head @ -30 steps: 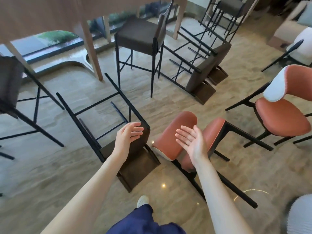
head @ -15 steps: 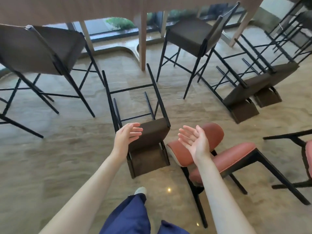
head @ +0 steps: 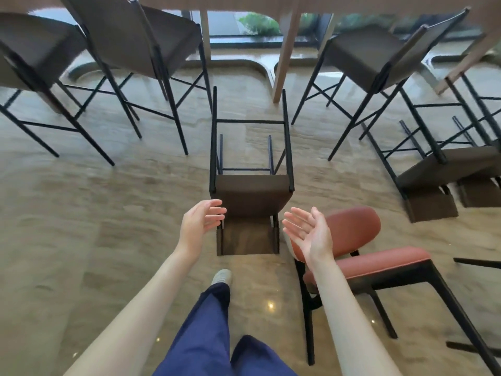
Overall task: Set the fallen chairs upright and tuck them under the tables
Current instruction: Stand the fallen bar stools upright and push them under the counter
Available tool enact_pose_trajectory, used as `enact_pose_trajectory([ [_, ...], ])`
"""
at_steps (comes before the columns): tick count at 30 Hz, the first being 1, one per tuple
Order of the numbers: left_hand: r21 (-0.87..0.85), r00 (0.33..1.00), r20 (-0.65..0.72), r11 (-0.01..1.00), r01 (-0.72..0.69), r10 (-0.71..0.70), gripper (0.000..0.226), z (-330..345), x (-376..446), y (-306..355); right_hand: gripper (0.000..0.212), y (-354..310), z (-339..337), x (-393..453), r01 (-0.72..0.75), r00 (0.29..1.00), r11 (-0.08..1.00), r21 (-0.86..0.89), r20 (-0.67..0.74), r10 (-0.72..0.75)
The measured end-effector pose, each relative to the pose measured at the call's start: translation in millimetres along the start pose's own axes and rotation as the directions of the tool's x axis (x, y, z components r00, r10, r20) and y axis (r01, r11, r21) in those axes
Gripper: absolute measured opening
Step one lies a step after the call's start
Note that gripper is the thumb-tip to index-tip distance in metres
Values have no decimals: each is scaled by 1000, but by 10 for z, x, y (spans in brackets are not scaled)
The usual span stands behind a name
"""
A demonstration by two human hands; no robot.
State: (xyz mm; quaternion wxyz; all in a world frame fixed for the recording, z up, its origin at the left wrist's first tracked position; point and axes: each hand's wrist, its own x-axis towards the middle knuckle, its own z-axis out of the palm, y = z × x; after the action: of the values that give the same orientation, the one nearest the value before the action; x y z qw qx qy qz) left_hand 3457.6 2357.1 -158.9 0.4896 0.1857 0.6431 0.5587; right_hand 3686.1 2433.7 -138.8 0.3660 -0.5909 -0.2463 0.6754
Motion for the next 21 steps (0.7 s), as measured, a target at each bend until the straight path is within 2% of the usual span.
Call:
enact_pose_trajectory([
  [6,10,999,-34,1000,6,-6,33,-197,117,-291,46,296,21,229,-9,1000,1000,-3,7,9],
  [10,23,998,-47,999,-31,32,34,-347,678,-675,45,615,72,878,16,1000,999,37,8,-16],
  [15,47,996,-69,998,-47,50,34,-593,1627,-1523,45,1282,150,1968,53,999,996,66,9,-54],
  [21,78,993,-72,993,-85,91,34,-762,2762,-2771,46,2377,104,3277,72,996,997,29,44,-73],
])
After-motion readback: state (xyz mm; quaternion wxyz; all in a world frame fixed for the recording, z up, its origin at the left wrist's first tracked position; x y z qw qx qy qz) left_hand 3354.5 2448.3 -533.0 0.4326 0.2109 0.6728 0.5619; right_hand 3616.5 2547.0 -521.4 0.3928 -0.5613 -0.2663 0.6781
